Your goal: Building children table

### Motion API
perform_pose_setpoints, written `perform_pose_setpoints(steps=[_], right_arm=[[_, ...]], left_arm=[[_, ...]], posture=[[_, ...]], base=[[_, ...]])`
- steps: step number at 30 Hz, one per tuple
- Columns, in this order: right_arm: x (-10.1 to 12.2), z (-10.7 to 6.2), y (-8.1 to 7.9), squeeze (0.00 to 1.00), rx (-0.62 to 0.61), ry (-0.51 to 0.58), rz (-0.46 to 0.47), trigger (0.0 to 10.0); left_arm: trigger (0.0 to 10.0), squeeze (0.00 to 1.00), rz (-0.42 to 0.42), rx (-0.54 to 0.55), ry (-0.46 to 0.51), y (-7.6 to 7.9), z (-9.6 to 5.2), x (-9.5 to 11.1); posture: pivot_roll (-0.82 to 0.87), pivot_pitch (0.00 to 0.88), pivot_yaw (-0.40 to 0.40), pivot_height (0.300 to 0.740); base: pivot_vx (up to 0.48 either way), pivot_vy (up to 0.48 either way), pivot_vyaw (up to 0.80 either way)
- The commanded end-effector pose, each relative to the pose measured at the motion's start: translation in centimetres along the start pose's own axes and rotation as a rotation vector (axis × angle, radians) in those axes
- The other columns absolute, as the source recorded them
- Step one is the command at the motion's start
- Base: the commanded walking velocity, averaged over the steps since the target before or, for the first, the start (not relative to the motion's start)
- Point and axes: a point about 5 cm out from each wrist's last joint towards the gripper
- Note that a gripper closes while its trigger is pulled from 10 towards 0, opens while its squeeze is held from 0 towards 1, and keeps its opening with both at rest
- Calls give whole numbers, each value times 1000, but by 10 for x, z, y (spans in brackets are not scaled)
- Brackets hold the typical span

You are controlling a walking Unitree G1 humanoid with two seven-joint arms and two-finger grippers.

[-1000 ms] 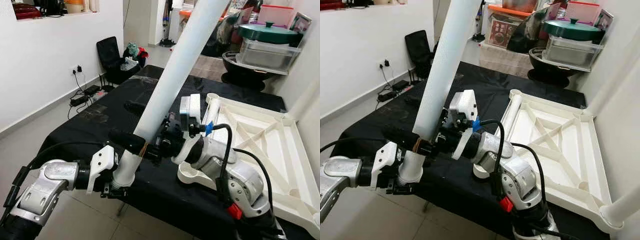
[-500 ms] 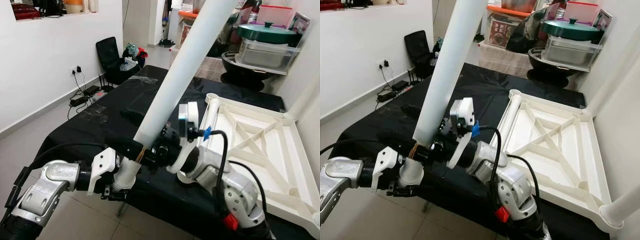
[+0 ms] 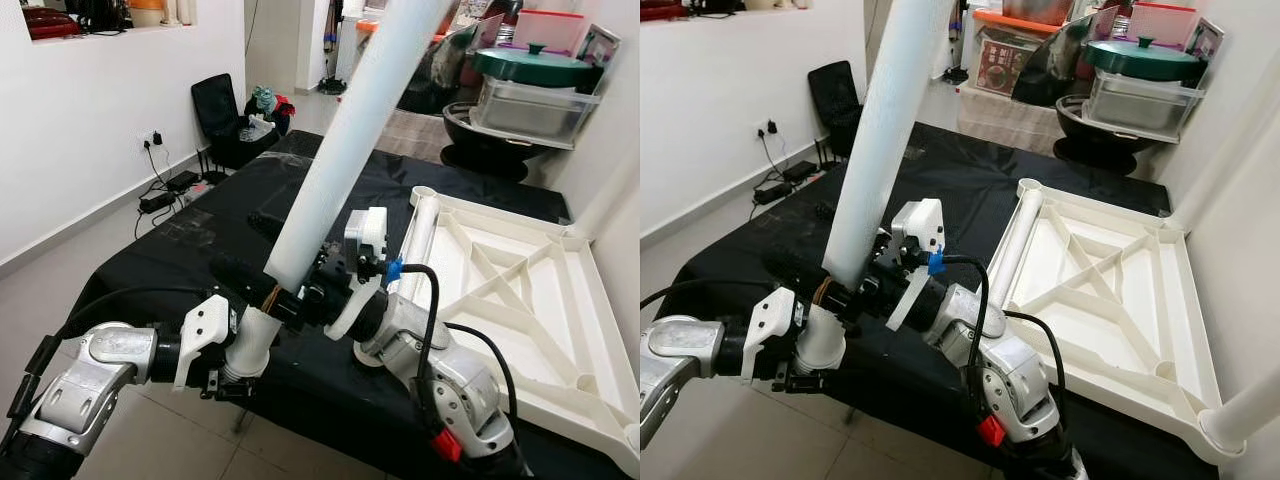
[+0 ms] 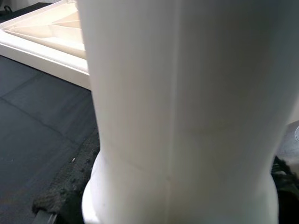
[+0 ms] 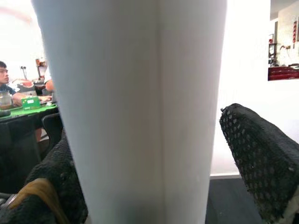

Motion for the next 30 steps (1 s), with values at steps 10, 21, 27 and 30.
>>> perform_pose_setpoints(steps=[10, 21, 27, 30], right_arm=[[-12, 8, -9, 0, 60, 10, 103, 0], [-16, 13, -9, 0, 41, -3, 111, 10000], [-14, 12, -8, 0, 37, 3, 104, 5843], [-12, 11, -10, 0, 67, 43, 132, 0]], left_arm=[[10000, 0, 19, -54, -6, 6, 5, -1], [10000, 0, 26, -63, -11, 7, 4, -2], [10000, 0, 29, -67, -7, 6, 5, -2], [10000, 0, 30, -68, -7, 6, 5, -2]], posture=[[55, 0, -71, 740], [51, 0, -67, 740], [50, 0, -63, 740], [52, 0, -62, 740]], base=[[0, 0, 0], [0, 0, 0], [0, 0, 0], [0, 0, 0]])
Point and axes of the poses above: a point about 5 cm out from each wrist's last joint towards the gripper, its own z axis pointing out of the wrist towards the gripper, its own x axis along the axis of the wrist's last joint, y = z × x, and after that the axes turned 11 degrees about z, right-handed
